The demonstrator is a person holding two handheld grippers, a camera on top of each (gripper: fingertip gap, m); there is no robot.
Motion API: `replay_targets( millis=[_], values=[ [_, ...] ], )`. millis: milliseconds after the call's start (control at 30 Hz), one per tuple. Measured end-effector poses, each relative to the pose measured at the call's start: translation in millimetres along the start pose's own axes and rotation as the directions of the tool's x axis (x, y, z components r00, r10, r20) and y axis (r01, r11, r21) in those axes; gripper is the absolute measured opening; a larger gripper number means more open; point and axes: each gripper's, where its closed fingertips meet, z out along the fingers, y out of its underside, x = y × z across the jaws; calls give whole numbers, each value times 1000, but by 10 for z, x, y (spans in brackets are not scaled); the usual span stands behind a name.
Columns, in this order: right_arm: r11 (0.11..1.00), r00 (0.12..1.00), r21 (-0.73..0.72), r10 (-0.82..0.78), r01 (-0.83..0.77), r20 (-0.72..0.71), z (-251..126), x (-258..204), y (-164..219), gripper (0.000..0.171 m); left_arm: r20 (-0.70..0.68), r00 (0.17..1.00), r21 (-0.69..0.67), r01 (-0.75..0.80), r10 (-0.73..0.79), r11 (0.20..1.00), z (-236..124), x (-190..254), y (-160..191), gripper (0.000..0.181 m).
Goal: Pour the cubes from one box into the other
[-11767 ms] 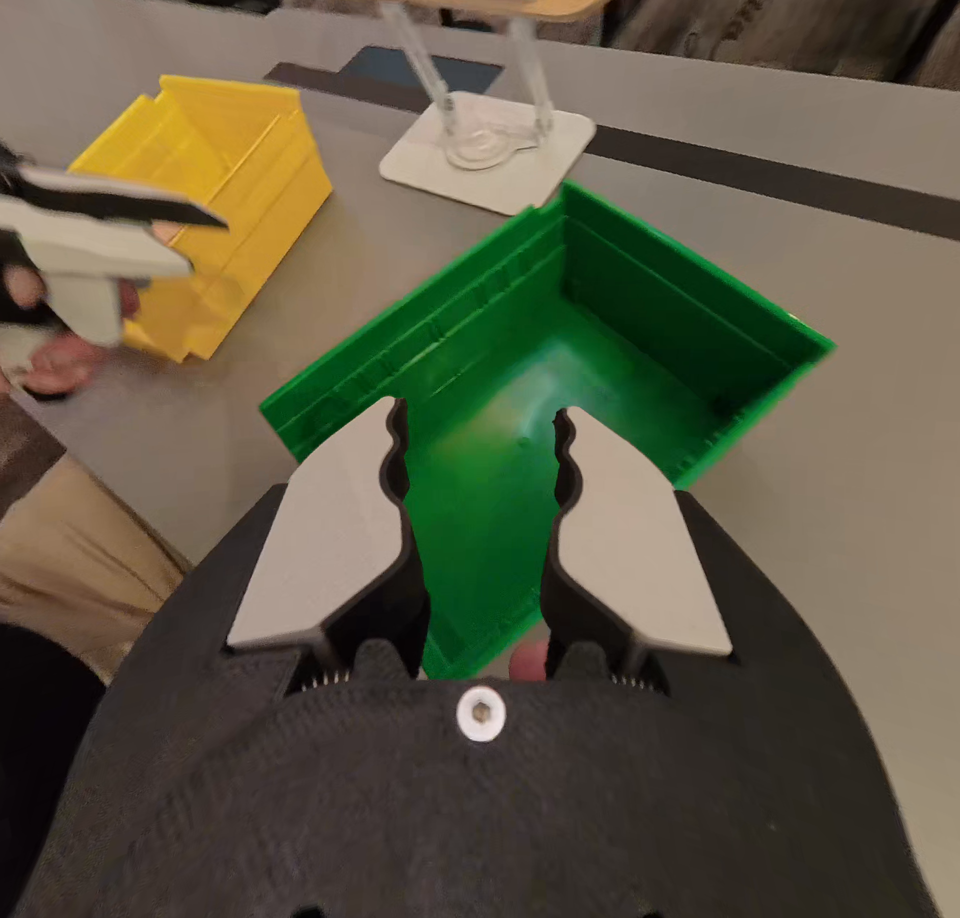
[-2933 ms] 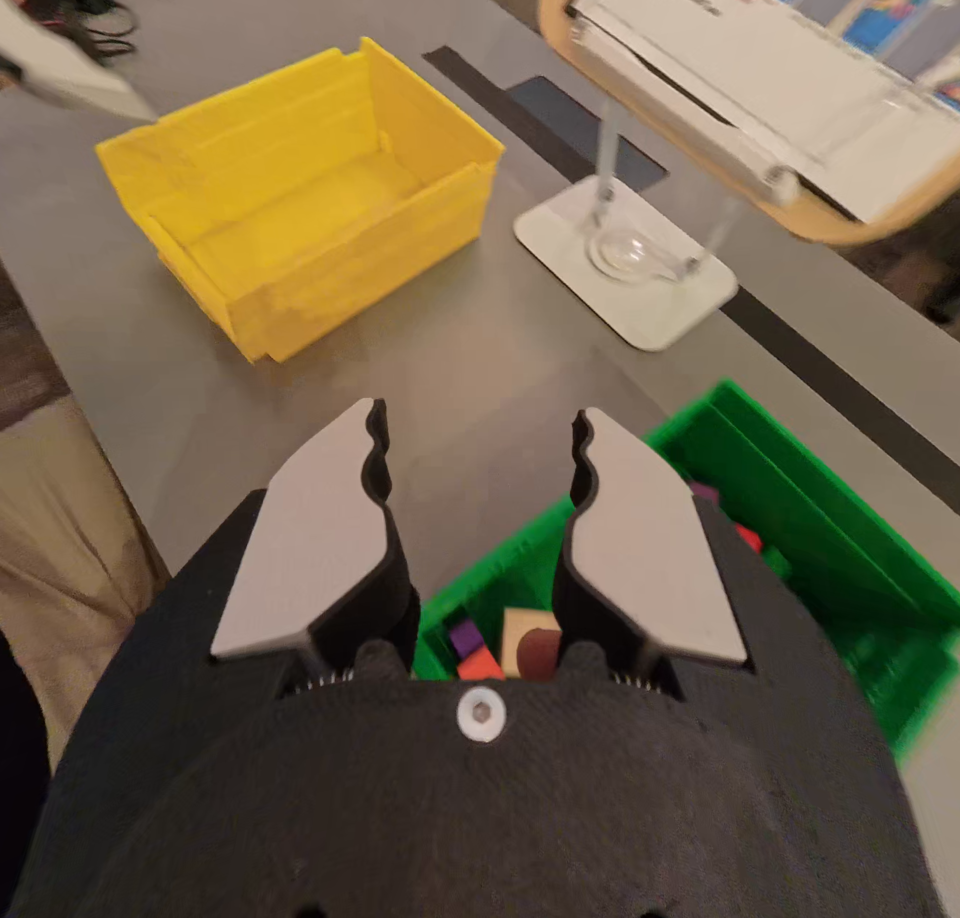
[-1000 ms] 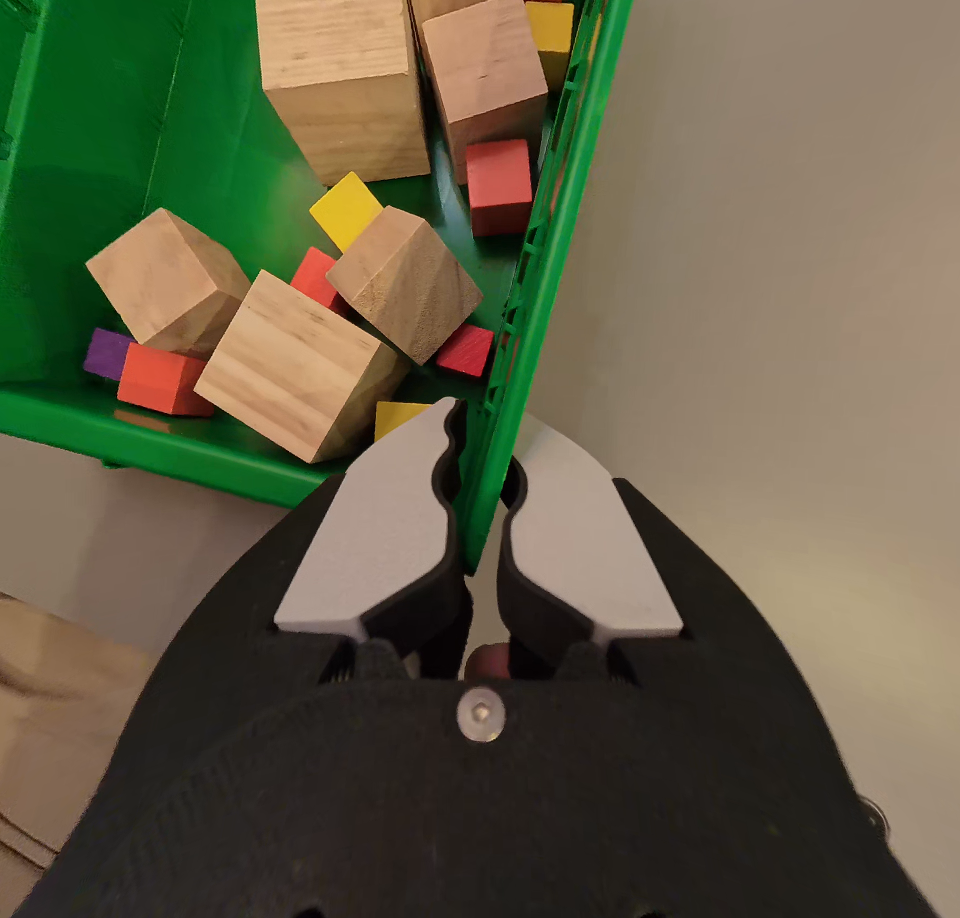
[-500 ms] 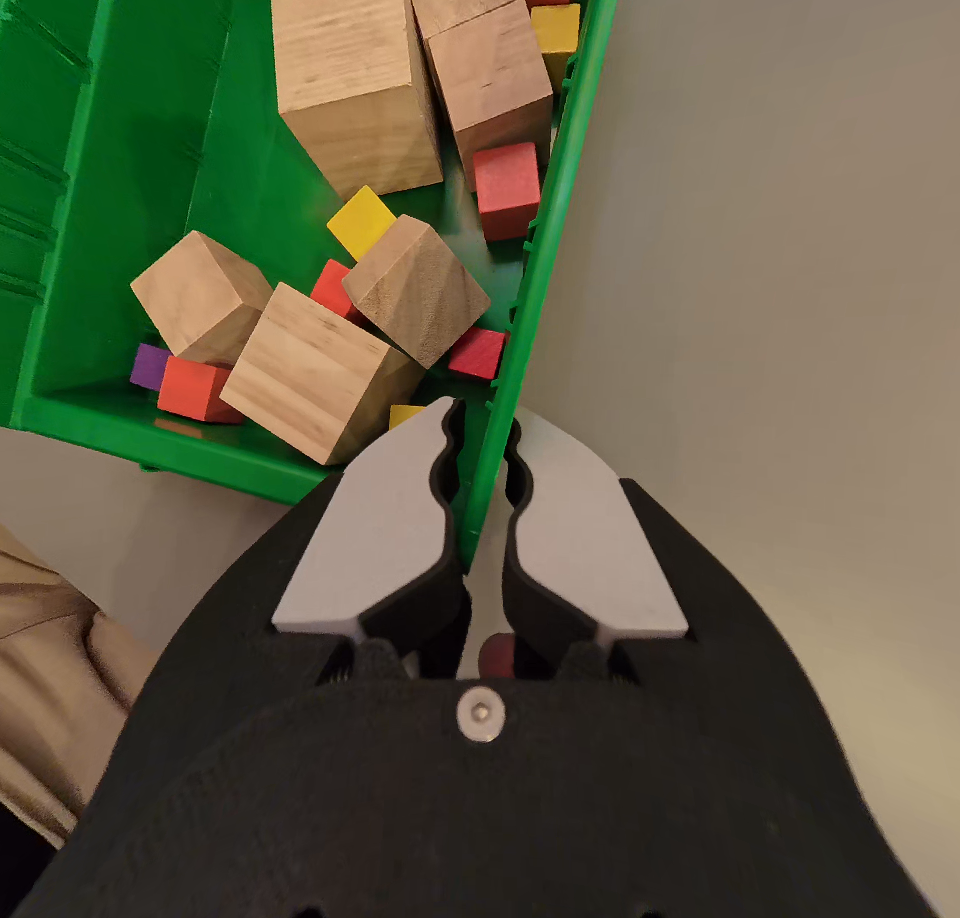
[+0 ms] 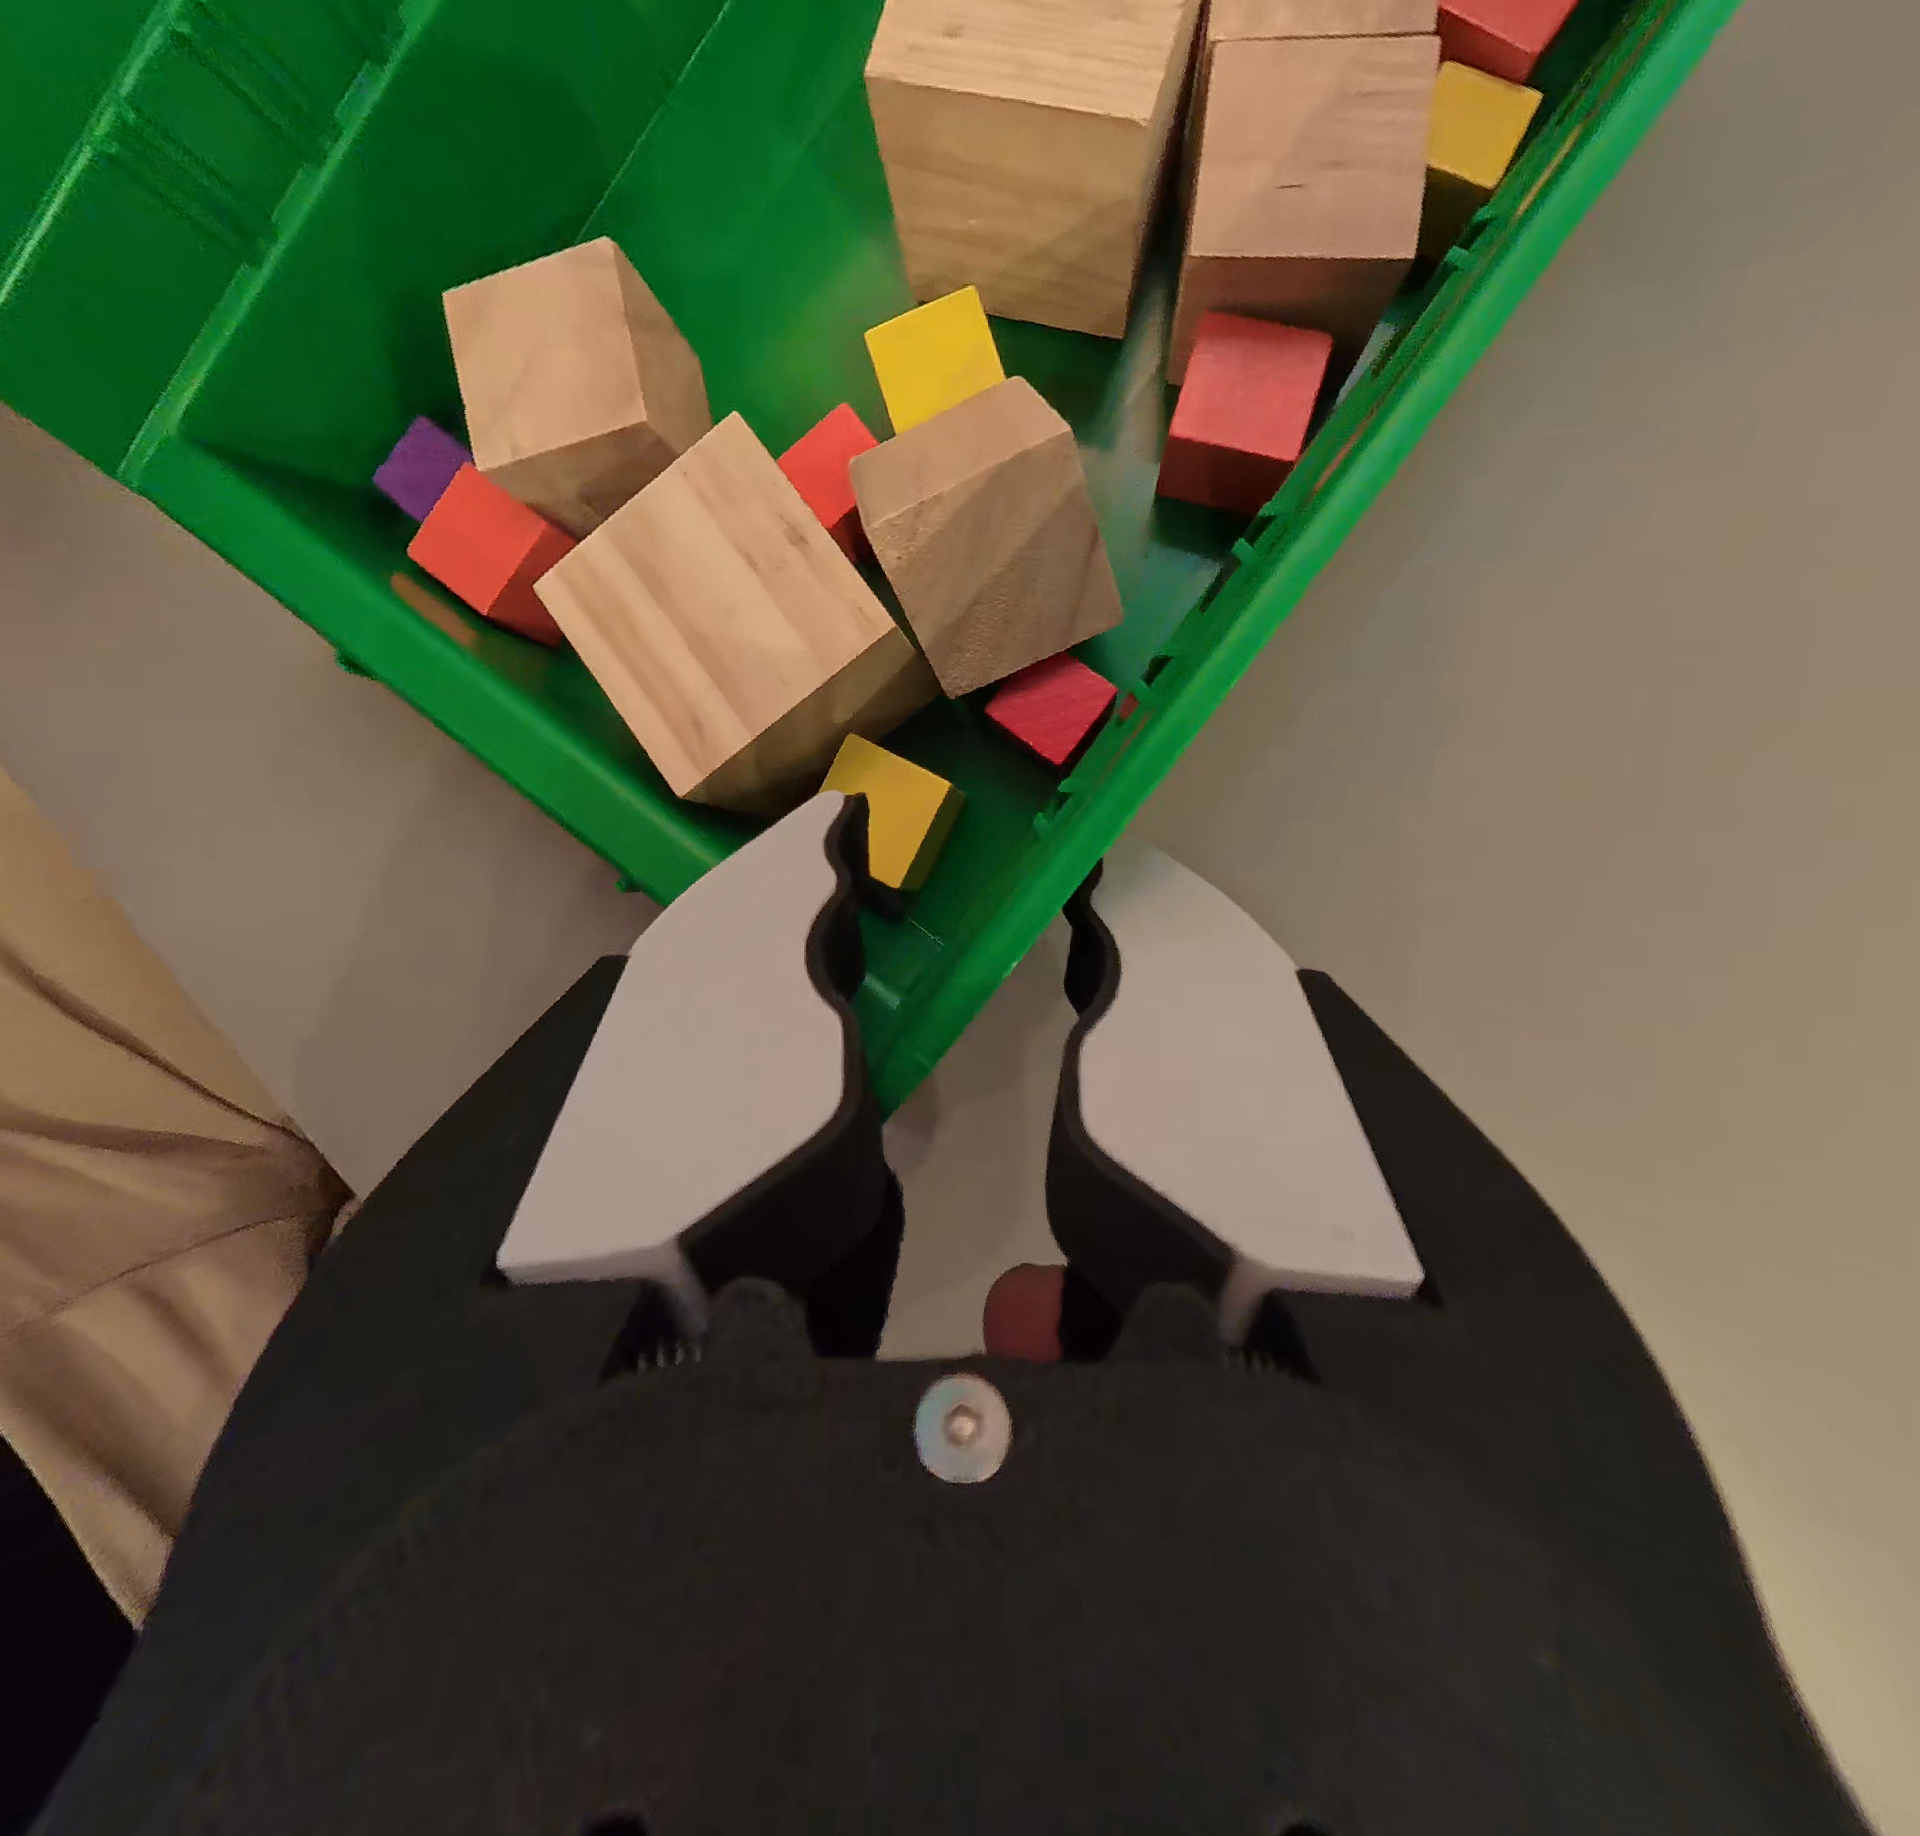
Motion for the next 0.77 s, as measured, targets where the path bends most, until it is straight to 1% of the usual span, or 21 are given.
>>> replay_targets(
  millis=[33, 167, 300, 400, 500, 567, 667, 700, 767],
  values=[
    [1000, 1000, 6, 0, 0, 13, 32, -55, -35, 32, 9, 1000, 6, 12, -12, 1000, -34, -47, 20, 4],
    [1000, 998, 24, -12, 10, 69, 165, -306, -159, 38, 51, 997, 54, 51, -53, 997, -271, -318, 61, 4],
    [997, 993, 19, -79, 78, 87, 298, -542, -272, 43, 138, 987, 105, 72, -86, 992, -558, -628, 68, 4],
    [995, 987, 35, -95, 91, 128, 332, -679, -362, 48, 146, 980, 164, 112, -136, 980, -735, -765, 45, 4],
    [995, 978, 103, -12, -10, 209, 155, -699, -494, 61, 137, 977, 217, 131, -163, 967, -904, -834, 10, 4],
    [990, 972, 129, 34, -65, 230, 37, -627, -609, 68, 139, 975, 245, 137, -175, 960, -997, -873, -24, 4],
    [986, 980, 145, 58, -86, 188, 23, -430, -821, 67, 137, 972, 279, 146, -190, 949, -1077, -890, -98, 4],
    [988, 979, 124, 70, -95, 192, 80, -397, -867, 65, 130, 973, 286, 149, -193, 947, -1087, -877, -120, 4],
    [996, 980, 38, 70, -79, 184, 248, -346, -867, 56, 110, 974, 301, 155, -196, 941, -1097, -838, -159, 4]
  ],
)
